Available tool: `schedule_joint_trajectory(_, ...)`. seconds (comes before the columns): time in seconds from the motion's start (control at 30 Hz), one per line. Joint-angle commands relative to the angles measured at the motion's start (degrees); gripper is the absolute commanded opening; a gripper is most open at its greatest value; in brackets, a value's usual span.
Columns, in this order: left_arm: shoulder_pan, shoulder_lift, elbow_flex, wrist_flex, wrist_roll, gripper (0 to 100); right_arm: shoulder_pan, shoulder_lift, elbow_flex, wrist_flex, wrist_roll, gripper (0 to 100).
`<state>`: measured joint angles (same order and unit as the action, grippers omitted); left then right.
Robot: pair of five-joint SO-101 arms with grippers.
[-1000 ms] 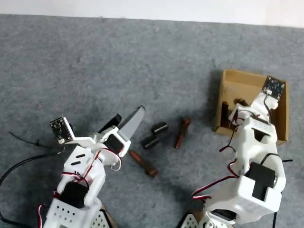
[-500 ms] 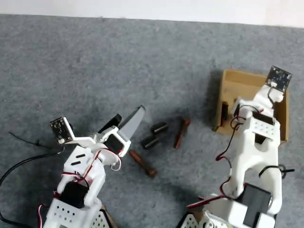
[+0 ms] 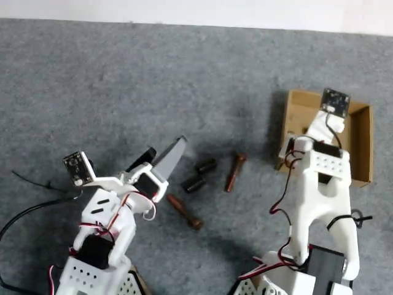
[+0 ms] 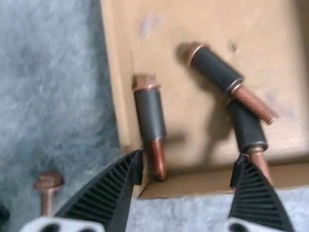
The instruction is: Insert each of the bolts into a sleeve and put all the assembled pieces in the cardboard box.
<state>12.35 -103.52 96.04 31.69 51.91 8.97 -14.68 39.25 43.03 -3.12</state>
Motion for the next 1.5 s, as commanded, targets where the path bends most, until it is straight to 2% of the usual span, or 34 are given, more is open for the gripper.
schedule_joint_trajectory(0.0, -4.62, -0.92, 0.84, -0.26, 0.0, 34, -2.42, -2.59, -0.75, 2.42, -0.53, 26.7)
schedule_joint_trajectory(0.27, -5.85, -0.92, 0.31, -0.18, 0.09, 34, -10.07, -12.88, -0.31, 8.31, -0.53, 26.7)
schedule_joint_trajectory(0.5, -5.85, -0.92, 0.31, -0.18, 0.09, 34, -26.15, -25.27, 6.64, 10.68, -0.53, 26.7)
schedule_joint_trajectory(0.63, -5.85, -0.92, 0.31, -0.18, 0.09, 34, -34.24, -27.3, 11.91, 6.11, -0.53, 26.7)
schedule_joint_trajectory(0.83, -5.85, -0.92, 0.31, -0.18, 0.09, 34, -37.14, -22.9, 16.66, -0.66, -1.23, 26.7)
schedule_joint_trajectory(1.13, -5.76, -0.92, 0.31, -0.18, 0.09, 34, -37.14, -10.68, 15.78, -7.43, -11.43, 26.7)
schedule_joint_trajectory(1.2, -5.67, -0.92, 0.31, -0.18, 0.09, 34, -37.14, -8.13, 14.99, -9.1, -16.18, 26.7)
schedule_joint_trajectory(1.33, -5.67, -0.92, 0.31, -0.18, 0.09, 34, -38.55, -3.91, 10.95, -9.45, -30.77, 26.7)
schedule_joint_trajectory(1.47, -5.67, -0.92, 0.31, -0.18, 0.09, 34, -42.33, -1.98, 7.08, -9.45, -34.29, 26.7)
